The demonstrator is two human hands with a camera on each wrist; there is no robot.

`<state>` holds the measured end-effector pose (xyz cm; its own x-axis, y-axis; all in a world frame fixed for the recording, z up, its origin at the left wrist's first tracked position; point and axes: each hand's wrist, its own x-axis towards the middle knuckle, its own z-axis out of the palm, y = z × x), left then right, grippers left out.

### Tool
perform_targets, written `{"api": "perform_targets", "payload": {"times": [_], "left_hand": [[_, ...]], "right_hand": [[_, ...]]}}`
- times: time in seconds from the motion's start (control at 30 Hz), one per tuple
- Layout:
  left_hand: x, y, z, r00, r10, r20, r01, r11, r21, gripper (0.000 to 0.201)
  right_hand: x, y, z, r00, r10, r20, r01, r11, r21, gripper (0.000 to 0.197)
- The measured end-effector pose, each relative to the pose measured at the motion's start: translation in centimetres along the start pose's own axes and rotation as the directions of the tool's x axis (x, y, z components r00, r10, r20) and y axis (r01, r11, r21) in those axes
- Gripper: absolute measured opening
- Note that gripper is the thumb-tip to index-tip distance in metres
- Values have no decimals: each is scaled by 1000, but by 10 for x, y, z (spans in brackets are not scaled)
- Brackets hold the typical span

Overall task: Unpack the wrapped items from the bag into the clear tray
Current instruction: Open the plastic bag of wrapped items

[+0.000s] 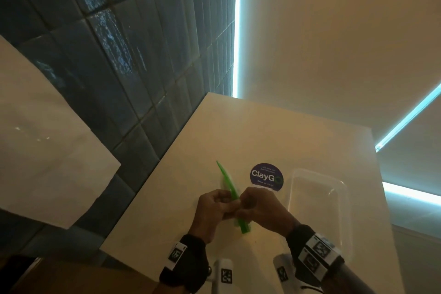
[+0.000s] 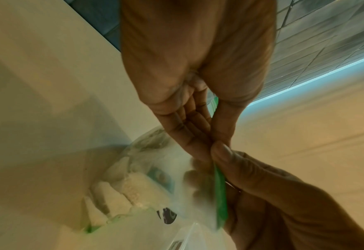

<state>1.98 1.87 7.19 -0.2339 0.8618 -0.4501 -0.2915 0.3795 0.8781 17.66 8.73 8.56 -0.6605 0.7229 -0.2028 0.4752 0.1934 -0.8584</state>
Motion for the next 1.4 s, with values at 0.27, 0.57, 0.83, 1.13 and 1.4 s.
{"api": "perform_targets", "payload": {"times": [0.27, 0.57, 0.83, 1.13, 1.4], "left_hand": [[-6, -5, 2, 1000, 6, 27, -7, 999, 34, 22], [-6, -1, 12, 993, 95, -67, -82, 980, 183, 23], [-2, 4, 19, 978, 190, -87, -133, 888, 441, 20], [-7, -4, -1, 989, 140, 53, -147, 970, 196, 23], [-5, -8, 2, 992, 123, -9, -115, 949, 292, 20]], "right_hand": [[-5, -3, -7, 997, 49, 55, -52, 998, 46, 9], [0, -7, -2, 998, -58, 20, 61, 920, -387, 20], [-1, -13, 10, 996, -86, 21, 86, 872, -481, 17], [-5, -7, -9, 996, 25, 86, -25, 1000, -6, 19], [5, -15, -13, 983, 56, 176, -1, 954, -301, 23]]}}
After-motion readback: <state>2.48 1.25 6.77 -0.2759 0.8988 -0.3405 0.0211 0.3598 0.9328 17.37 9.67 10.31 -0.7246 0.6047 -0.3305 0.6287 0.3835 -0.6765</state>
